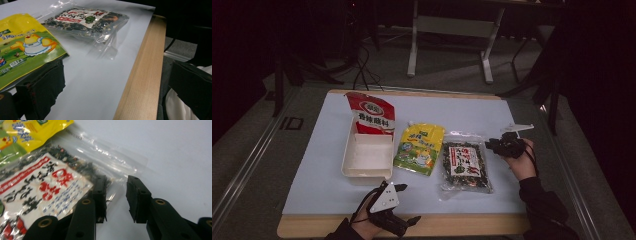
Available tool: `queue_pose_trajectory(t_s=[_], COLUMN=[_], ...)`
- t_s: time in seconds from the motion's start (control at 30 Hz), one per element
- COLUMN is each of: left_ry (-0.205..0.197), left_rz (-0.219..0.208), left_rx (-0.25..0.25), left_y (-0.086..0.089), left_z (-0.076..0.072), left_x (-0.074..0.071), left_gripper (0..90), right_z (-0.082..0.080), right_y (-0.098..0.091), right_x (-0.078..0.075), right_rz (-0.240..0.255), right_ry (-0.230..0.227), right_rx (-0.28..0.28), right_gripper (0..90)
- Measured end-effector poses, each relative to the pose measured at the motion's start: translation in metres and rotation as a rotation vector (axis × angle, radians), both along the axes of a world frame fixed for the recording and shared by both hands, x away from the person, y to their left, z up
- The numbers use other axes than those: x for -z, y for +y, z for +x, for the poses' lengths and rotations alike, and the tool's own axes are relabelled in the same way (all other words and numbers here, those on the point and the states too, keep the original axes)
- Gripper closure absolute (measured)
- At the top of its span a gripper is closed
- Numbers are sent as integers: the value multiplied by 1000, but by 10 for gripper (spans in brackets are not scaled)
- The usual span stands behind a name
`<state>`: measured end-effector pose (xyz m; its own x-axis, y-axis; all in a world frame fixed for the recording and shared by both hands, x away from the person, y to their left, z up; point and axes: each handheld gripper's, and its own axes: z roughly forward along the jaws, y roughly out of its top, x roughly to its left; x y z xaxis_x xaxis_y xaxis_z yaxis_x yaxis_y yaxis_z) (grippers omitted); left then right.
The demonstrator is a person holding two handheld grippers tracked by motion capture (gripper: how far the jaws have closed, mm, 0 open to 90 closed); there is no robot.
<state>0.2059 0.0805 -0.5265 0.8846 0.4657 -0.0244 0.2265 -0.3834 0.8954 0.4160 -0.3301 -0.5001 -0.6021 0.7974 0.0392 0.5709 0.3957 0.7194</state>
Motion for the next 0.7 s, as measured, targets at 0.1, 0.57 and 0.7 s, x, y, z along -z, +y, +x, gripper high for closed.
queue_pose_trajectory(t_s=[0.1,0.57,0.7], left_ry=[2,0,2], left_rz=[-3,-8,-7], left_rx=[0,1,-2], left_y=[0,1,2], left_z=[0,-1,-1], left_x=[0,0,1], left_gripper=[23,23,23], right_z=[11,57,65], right_y=[1,3,7], right_x=[1,12,17], right_rz=[-13,-26,-31], right_ry=[4,77,89], right_rx=[9,23,10], right_gripper=[585,414,396])
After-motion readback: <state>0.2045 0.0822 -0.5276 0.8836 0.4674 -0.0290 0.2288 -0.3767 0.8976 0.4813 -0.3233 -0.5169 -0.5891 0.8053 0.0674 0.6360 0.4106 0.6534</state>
